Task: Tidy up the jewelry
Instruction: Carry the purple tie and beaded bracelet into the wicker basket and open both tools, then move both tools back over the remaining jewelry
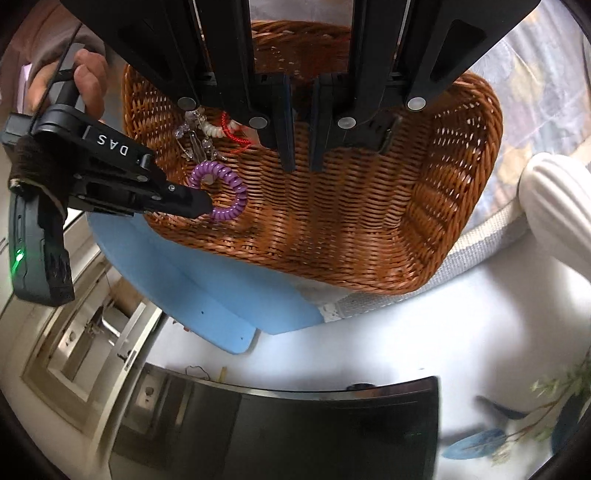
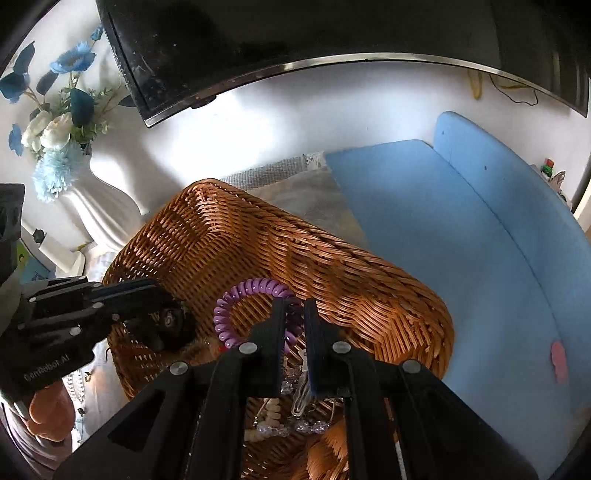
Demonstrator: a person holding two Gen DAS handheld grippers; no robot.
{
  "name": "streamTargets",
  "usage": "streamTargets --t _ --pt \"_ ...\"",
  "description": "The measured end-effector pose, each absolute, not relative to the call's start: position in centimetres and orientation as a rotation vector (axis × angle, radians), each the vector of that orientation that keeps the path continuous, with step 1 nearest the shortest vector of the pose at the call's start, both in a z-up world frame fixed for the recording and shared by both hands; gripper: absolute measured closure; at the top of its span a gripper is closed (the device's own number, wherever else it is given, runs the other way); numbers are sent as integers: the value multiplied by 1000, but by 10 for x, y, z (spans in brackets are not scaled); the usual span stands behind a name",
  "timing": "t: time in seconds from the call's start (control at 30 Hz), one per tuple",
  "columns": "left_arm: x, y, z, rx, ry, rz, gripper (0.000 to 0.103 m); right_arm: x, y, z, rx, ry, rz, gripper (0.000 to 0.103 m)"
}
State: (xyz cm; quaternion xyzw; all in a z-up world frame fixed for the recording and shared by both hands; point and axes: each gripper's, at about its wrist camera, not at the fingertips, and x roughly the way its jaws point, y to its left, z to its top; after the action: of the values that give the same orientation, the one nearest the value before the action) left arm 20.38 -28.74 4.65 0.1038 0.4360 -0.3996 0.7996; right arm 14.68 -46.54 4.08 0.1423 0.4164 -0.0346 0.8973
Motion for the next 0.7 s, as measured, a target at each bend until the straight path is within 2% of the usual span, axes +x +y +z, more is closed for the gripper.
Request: streamTargets --t 0.1,0.27,0.4,0.53,0.7 --pt "203 -288 49 226 932 -858 94 144 -469 44 327 852 -63 89" --pt "194 -270 64 190 926 -876 77 130 -464 57 337 822 -36 86" --pt "178 -236 84 147 894 -863 76 109 -447 77 309 782 11 85" --pt "150 -183 94 124 869 -821 76 80 -416 101 234 720 82 68" --pt "113 -95 100 110 846 -686 76 56 -351 114 120 698 220 67"
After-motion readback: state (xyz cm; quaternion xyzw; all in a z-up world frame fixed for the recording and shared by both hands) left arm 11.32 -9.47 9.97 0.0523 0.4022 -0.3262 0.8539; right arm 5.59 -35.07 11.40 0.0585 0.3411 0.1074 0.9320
